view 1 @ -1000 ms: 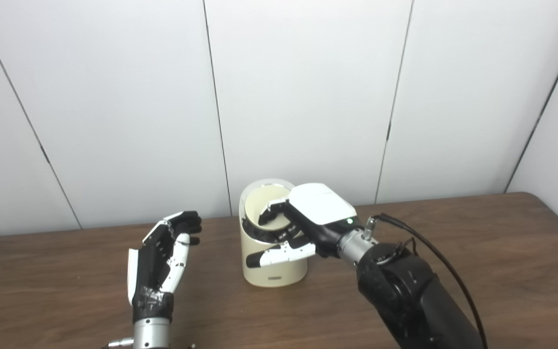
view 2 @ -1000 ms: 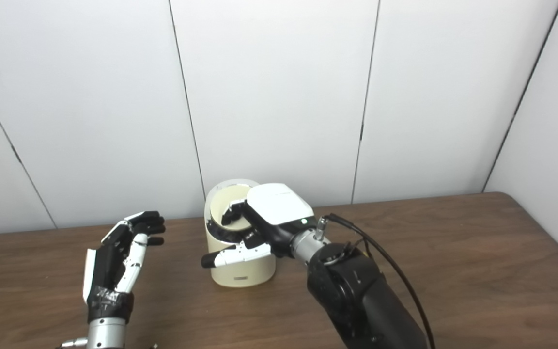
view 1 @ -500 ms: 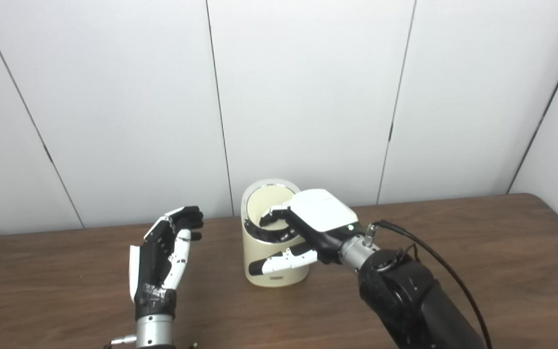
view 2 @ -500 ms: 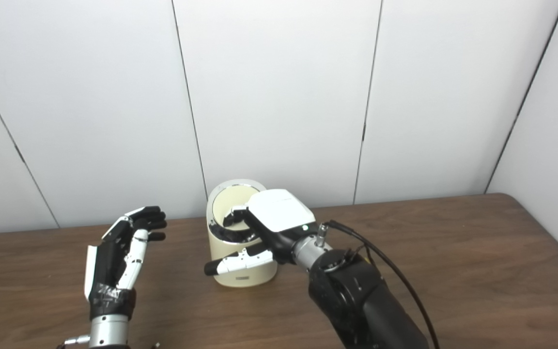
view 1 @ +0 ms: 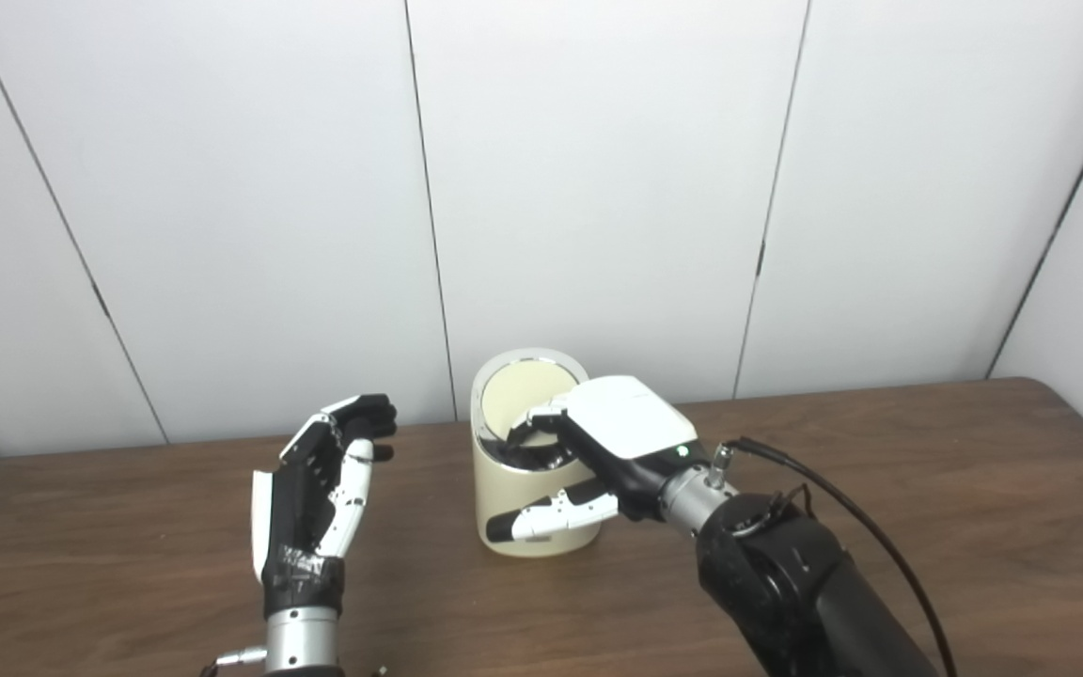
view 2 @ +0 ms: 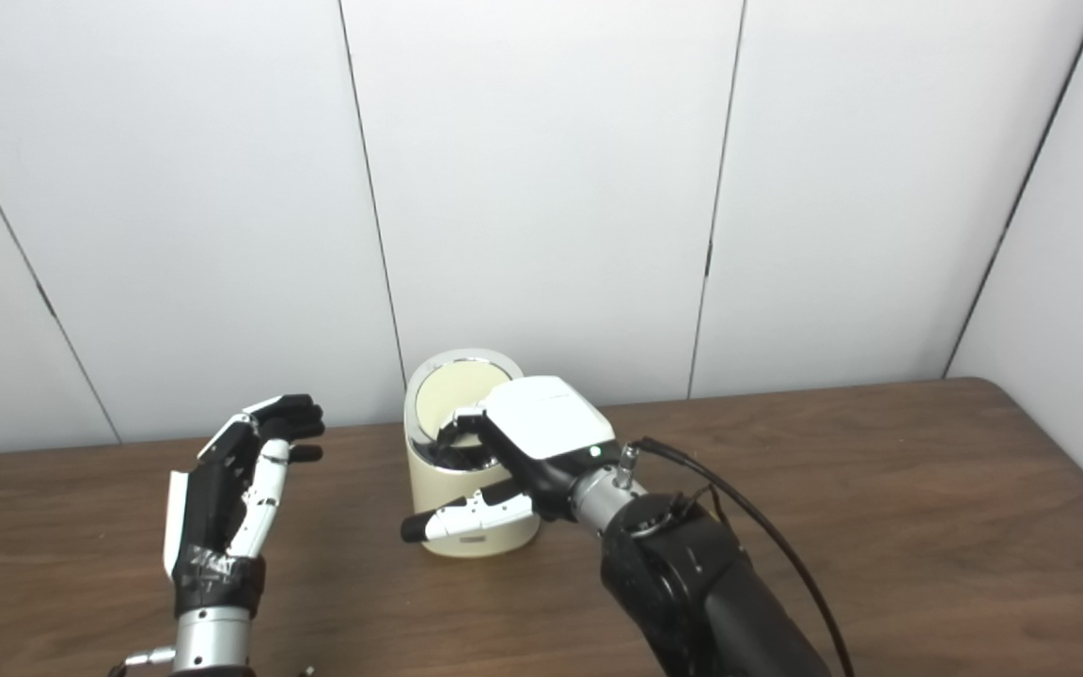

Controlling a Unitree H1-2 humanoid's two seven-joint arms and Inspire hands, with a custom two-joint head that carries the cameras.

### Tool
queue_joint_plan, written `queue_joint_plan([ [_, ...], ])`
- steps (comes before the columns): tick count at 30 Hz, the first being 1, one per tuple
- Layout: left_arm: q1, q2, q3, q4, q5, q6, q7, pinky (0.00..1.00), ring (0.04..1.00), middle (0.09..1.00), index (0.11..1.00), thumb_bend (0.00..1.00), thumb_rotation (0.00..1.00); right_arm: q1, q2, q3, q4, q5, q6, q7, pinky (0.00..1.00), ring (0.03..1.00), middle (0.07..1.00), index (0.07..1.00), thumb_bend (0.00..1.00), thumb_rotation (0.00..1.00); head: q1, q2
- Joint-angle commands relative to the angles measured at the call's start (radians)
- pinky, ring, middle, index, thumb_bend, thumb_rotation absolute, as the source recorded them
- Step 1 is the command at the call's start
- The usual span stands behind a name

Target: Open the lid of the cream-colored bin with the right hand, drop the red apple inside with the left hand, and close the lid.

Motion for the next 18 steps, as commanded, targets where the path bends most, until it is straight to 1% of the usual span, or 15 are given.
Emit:
queue_joint_plan([
  [1,-0.030,-0.002,-0.001,-0.030,0.000,-0.017,0.001,0.61,0.676,0.673,0.667,0.21,0.51,0.017,-0.010,0.009,0.054,0.011,0.017,0.047,0.82,0.829,0.770,0.742,0.85,0.94,0.000,0.001],
  [7,-0.033,-0.001,0.000,-0.024,0.005,-0.015,0.003,0.61,0.676,0.673,0.666,0.21,0.52,0.020,-0.011,0.016,0.069,0.018,0.015,0.040,0.82,0.826,0.768,0.737,0.86,0.96,-0.003,-0.001],
  [10,-0.034,0.001,0.000,-0.019,0.000,-0.022,0.001,0.62,0.677,0.675,0.667,0.20,0.51,0.025,-0.008,0.012,0.064,0.026,0.017,0.029,0.82,0.825,0.766,0.733,0.86,0.96,-0.004,-0.004],
  [14,-0.035,0.001,0.001,-0.014,-0.001,-0.023,0.002,0.61,0.674,0.674,0.668,0.21,0.51,0.030,-0.006,0.000,0.043,0.036,0.011,-0.004,0.81,0.822,0.773,0.734,0.84,0.93,-0.006,-0.008],
  [18,-0.037,0.001,0.001,-0.008,-0.004,-0.026,0.002,0.61,0.676,0.674,0.667,0.22,0.51,0.034,-0.007,-0.011,0.019,0.049,-0.002,-0.042,0.81,0.821,0.773,0.739,0.84,0.93,-0.007,-0.012],
])
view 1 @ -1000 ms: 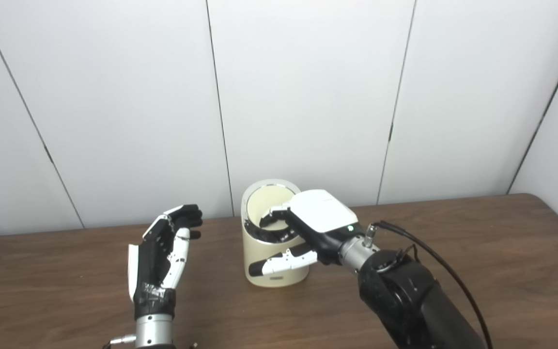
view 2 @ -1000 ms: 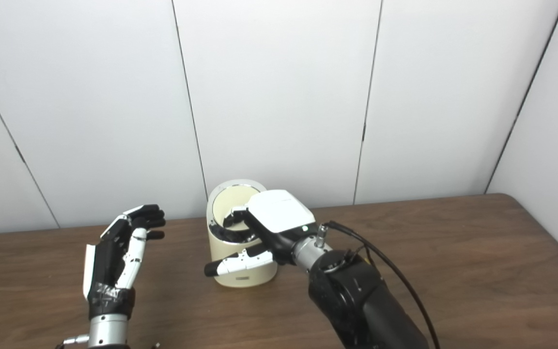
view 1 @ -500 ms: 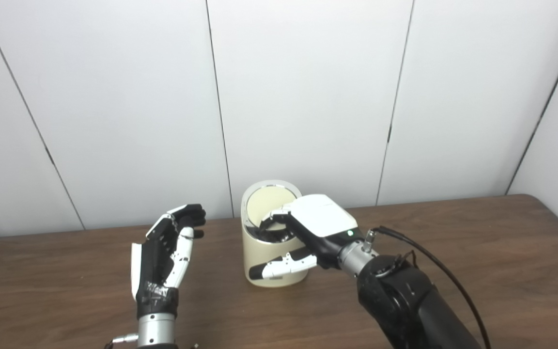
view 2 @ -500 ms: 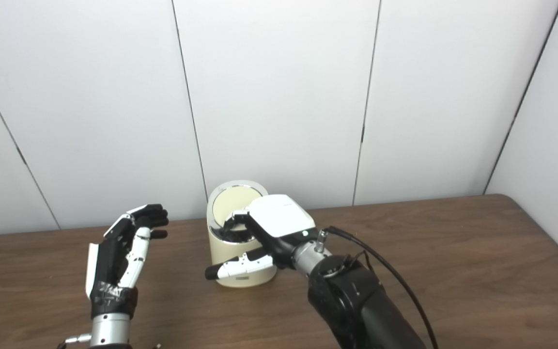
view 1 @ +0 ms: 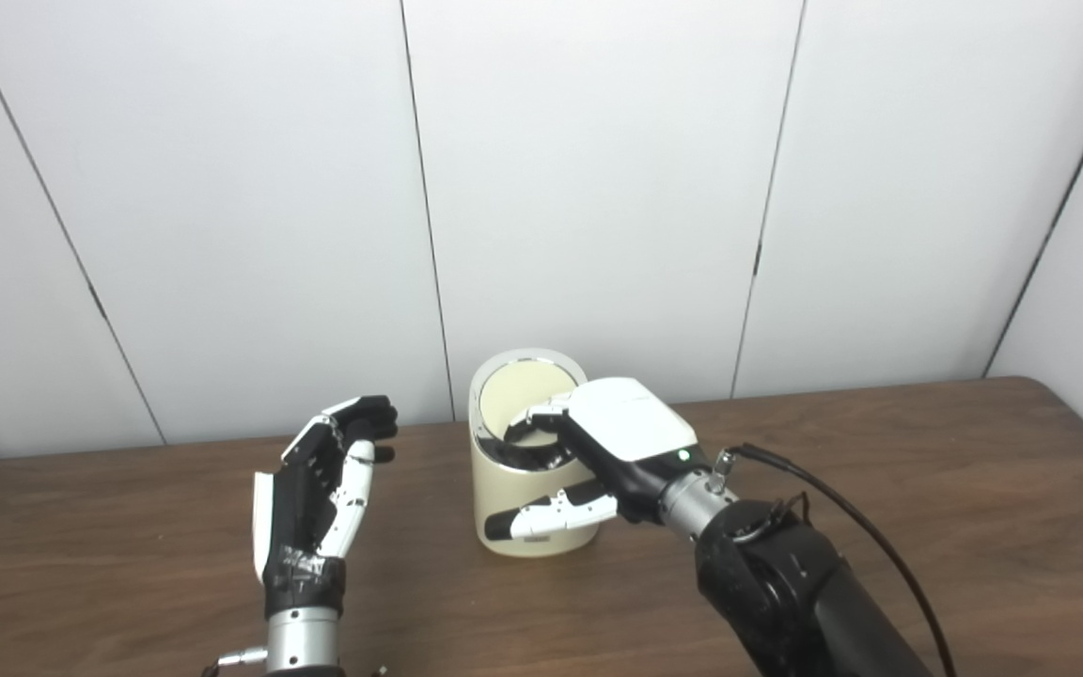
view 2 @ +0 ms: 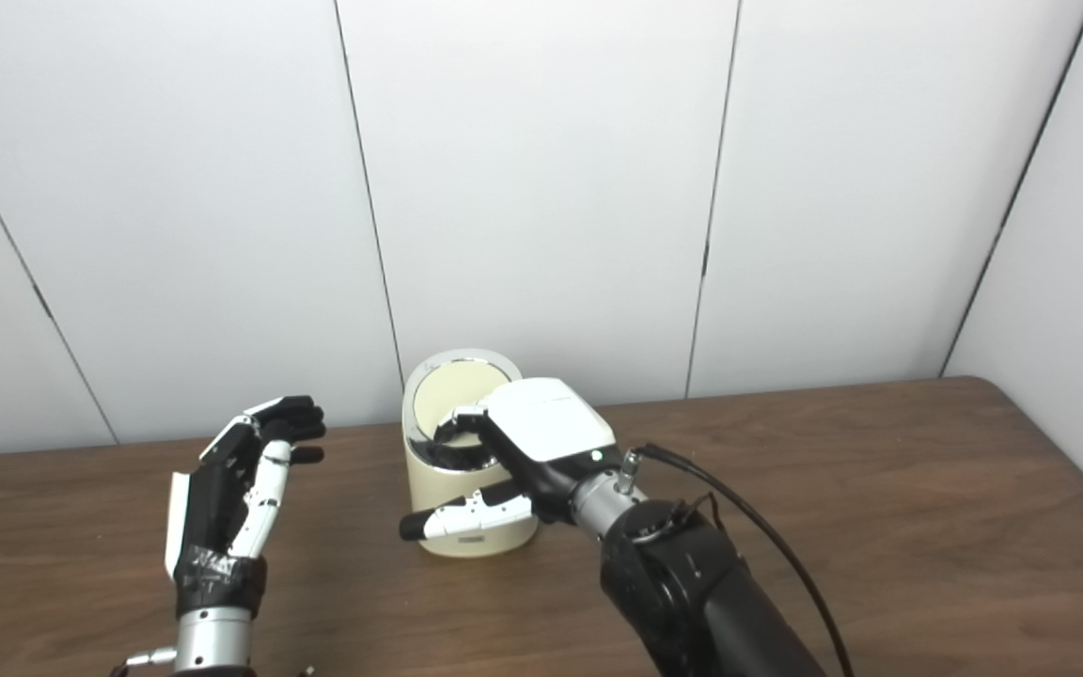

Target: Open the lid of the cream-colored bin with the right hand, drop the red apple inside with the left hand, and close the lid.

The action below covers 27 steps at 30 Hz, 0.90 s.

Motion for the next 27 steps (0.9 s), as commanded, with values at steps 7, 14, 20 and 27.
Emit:
queue_joint_plan([
  [7,-0.033,0.003,-0.005,-0.011,0.011,-0.025,0.001,0.61,0.669,0.670,0.666,0.21,0.53,0.030,-0.001,-0.021,-0.049,0.008,0.004,-0.016,0.84,0.829,0.789,0.757,0.83,0.93,-0.003,-0.006],
  [14,-0.031,0.005,-0.007,-0.008,0.018,-0.030,0.002,0.60,0.664,0.670,0.665,0.21,0.52,0.041,-0.001,-0.044,-0.090,0.002,0.000,-0.036,0.84,0.831,0.780,0.747,0.81,0.89,-0.004,-0.008],
  [20,-0.033,0.004,-0.007,0.000,0.014,-0.038,0.002,0.60,0.662,0.669,0.664,0.20,0.51,0.045,-0.003,-0.053,-0.097,0.000,-0.004,-0.034,0.84,0.827,0.777,0.741,0.81,0.89,-0.005,-0.011],
  [27,-0.033,0.002,-0.008,0.001,0.014,-0.035,0.003,0.61,0.666,0.669,0.665,0.20,0.51,0.051,0.001,-0.062,-0.092,0.008,-0.010,-0.049,0.83,0.823,0.775,0.739,0.82,0.87,-0.005,-0.016],
])
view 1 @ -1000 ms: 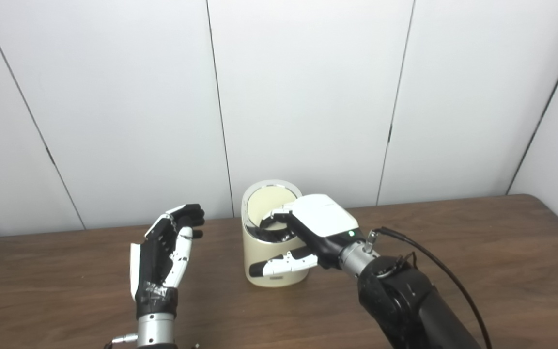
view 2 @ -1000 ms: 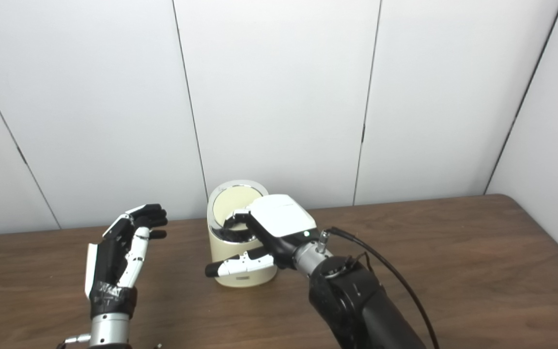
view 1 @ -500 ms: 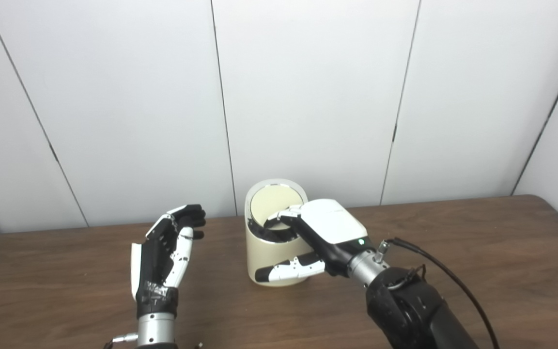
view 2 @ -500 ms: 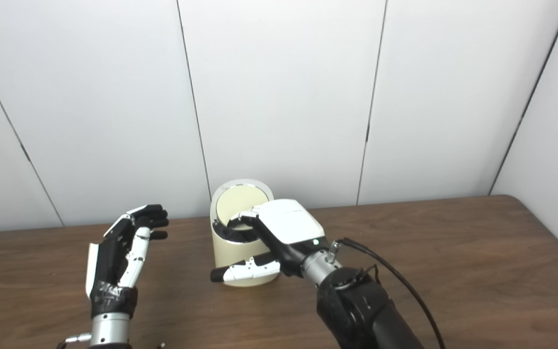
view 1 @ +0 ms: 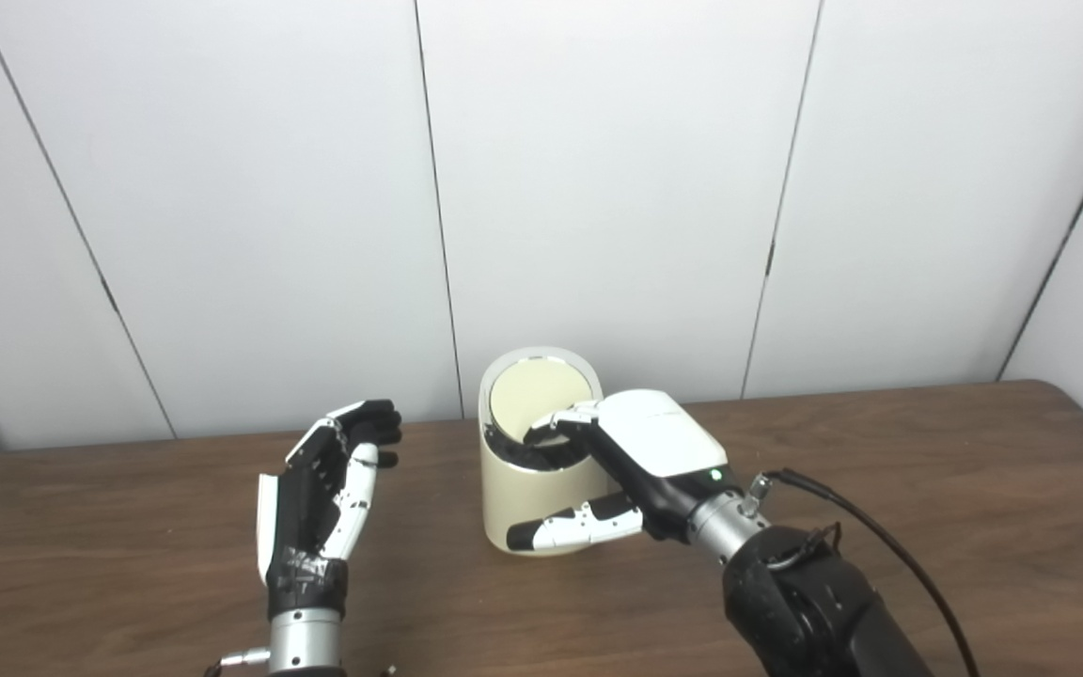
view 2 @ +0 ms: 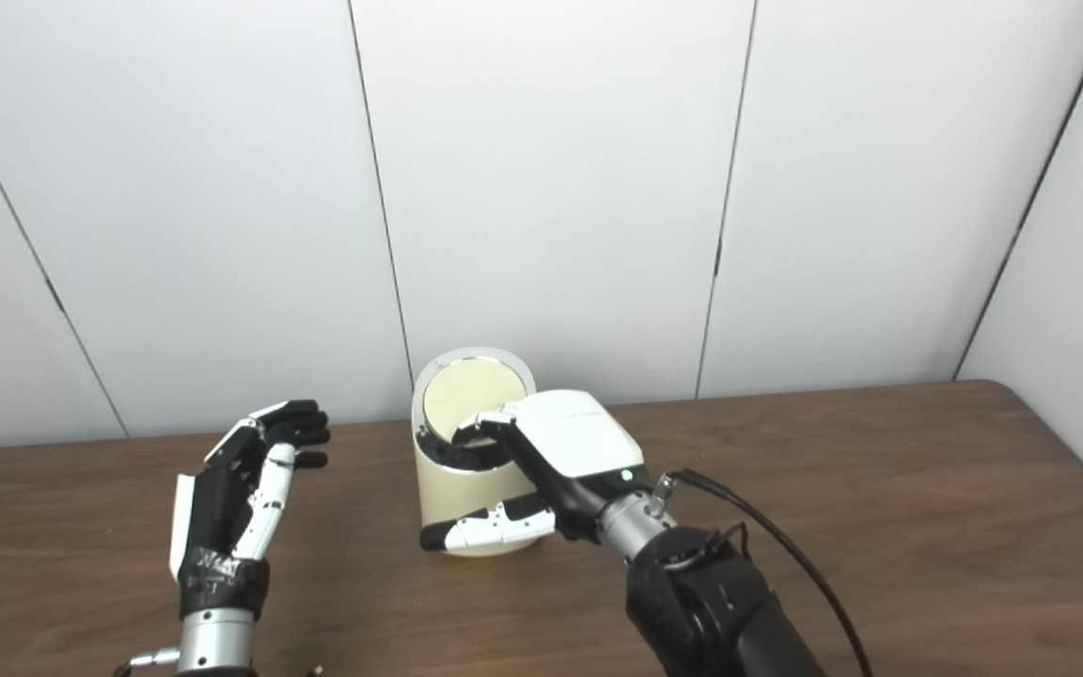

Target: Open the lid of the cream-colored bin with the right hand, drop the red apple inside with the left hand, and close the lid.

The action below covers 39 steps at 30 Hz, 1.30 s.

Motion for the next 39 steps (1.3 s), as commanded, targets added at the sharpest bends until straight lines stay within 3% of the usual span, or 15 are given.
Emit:
queue_joint_plan([
  [1,-0.032,0.000,-0.005,-0.011,0.011,-0.036,0.003,0.61,0.665,0.669,0.665,0.20,0.51,-0.016,0.002,-0.020,-0.019,0.003,-0.009,-0.025,0.83,0.824,0.779,0.743,0.82,0.87,0.000,0.001],
  [14,-0.035,0.004,-0.001,0.002,0.001,-0.051,0.000,0.60,0.662,0.670,0.667,0.19,0.50,0.058,0.040,-0.079,-0.032,0.019,-0.042,-0.208,0.85,0.892,0.856,0.843,0.76,0.89,-0.004,-0.007],
  [23,-0.033,0.001,-0.004,-0.001,0.009,-0.043,0.002,0.61,0.669,0.674,0.670,0.20,0.51,0.073,0.027,-0.098,-0.041,0.033,-0.047,-0.222,0.88,0.902,0.855,0.846,0.76,0.94,-0.003,-0.010],
  [32,-0.032,0.001,-0.003,-0.001,0.008,-0.046,0.004,0.61,0.667,0.671,0.668,0.19,0.50,0.110,0.045,-0.134,-0.040,0.076,-0.054,-0.278,0.86,0.870,0.853,0.844,0.77,0.90,-0.003,-0.010],
  [36,-0.033,0.004,-0.001,0.001,0.004,-0.048,0.002,0.60,0.666,0.671,0.670,0.18,0.48,0.140,0.064,-0.162,-0.022,0.110,-0.079,-0.358,0.79,0.825,0.831,0.815,0.71,0.80,-0.004,-0.011],
  [39,-0.032,0.008,-0.002,0.000,0.003,-0.048,-0.002,0.61,0.672,0.677,0.676,0.20,0.46,0.168,0.074,-0.189,0.026,0.149,-0.153,-0.482,0.71,0.775,0.790,0.772,0.55,0.70,-0.003,-0.012],
])
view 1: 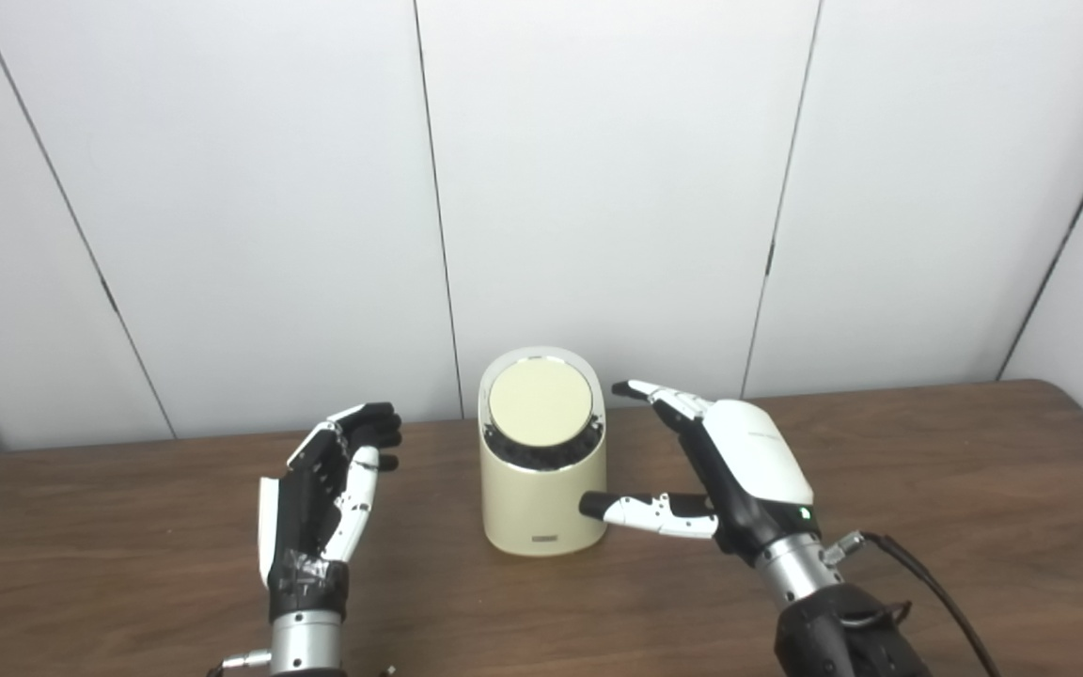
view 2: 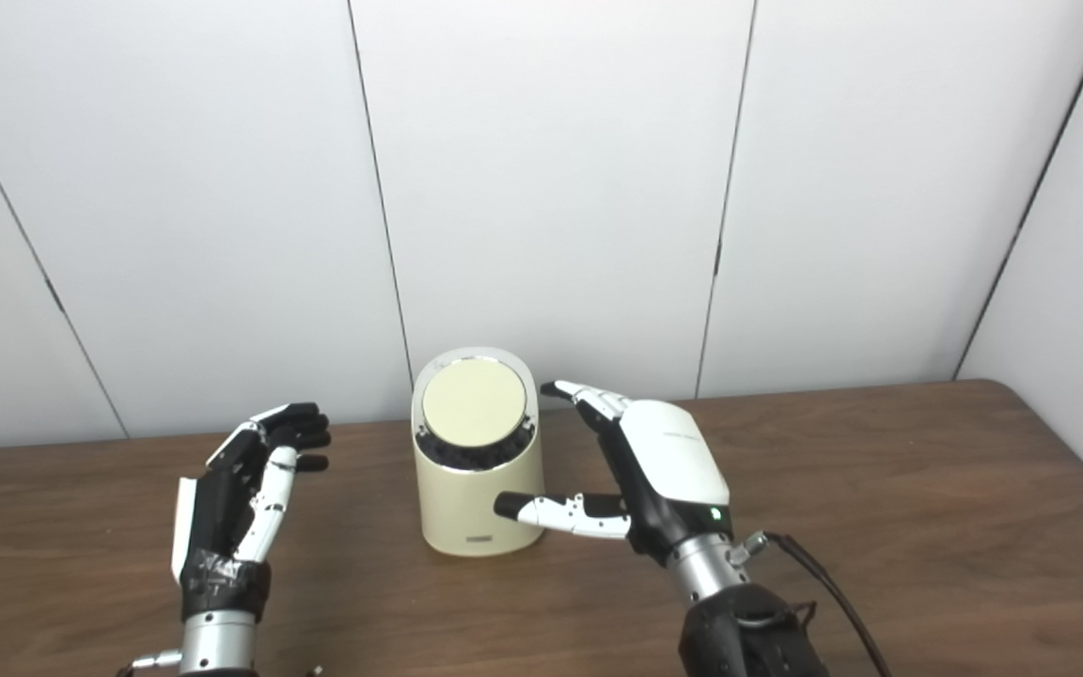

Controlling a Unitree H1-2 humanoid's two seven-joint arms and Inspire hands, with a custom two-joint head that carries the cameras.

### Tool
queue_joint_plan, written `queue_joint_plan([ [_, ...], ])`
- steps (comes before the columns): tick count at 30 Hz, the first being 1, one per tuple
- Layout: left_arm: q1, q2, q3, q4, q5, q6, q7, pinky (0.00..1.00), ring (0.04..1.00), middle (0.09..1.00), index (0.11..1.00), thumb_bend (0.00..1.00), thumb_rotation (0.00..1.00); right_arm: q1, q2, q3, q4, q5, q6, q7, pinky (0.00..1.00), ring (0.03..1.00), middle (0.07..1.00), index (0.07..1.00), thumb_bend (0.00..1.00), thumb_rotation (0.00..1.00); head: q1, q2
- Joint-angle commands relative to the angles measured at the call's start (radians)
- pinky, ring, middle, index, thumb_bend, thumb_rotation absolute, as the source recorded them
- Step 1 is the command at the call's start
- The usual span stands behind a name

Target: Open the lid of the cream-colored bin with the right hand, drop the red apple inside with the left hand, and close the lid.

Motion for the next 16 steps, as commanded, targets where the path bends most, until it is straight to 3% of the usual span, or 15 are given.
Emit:
queue_joint_plan([
  [1,-0.030,0.008,-0.003,-0.020,0.006,-0.040,-0.003,0.61,0.674,0.679,0.678,0.21,0.44,-0.014,0.006,-0.023,0.012,0.028,-0.084,-0.111,0.68,0.759,0.777,0.758,0.50,0.67,0.000,0.001],
  [5,-0.025,0.015,-0.004,-0.032,0.012,-0.046,-0.004,0.60,0.673,0.679,0.677,0.23,0.36,0.021,0.029,-0.071,0.079,0.133,-0.197,-0.242,0.61,0.721,0.742,0.716,0.35,0.46,0.005,0.004],
  [12,-0.007,0.024,-0.011,-0.057,0.024,-0.041,-0.004,0.60,0.673,0.679,0.673,0.22,0.36,0.044,0.011,-0.099,0.195,0.163,-0.344,-0.392,0.51,0.634,0.725,0.695,0.33,0.44,0.017,0.006],
  [16,0.003,0.023,-0.010,-0.071,0.026,-0.038,-0.005,0.60,0.675,0.677,0.667,0.22,0.37,0.048,0.011,-0.110,0.257,0.186,-0.428,-0.460,0.52,0.636,0.706,0.679,0.35,0.44,0.023,0.004],
])
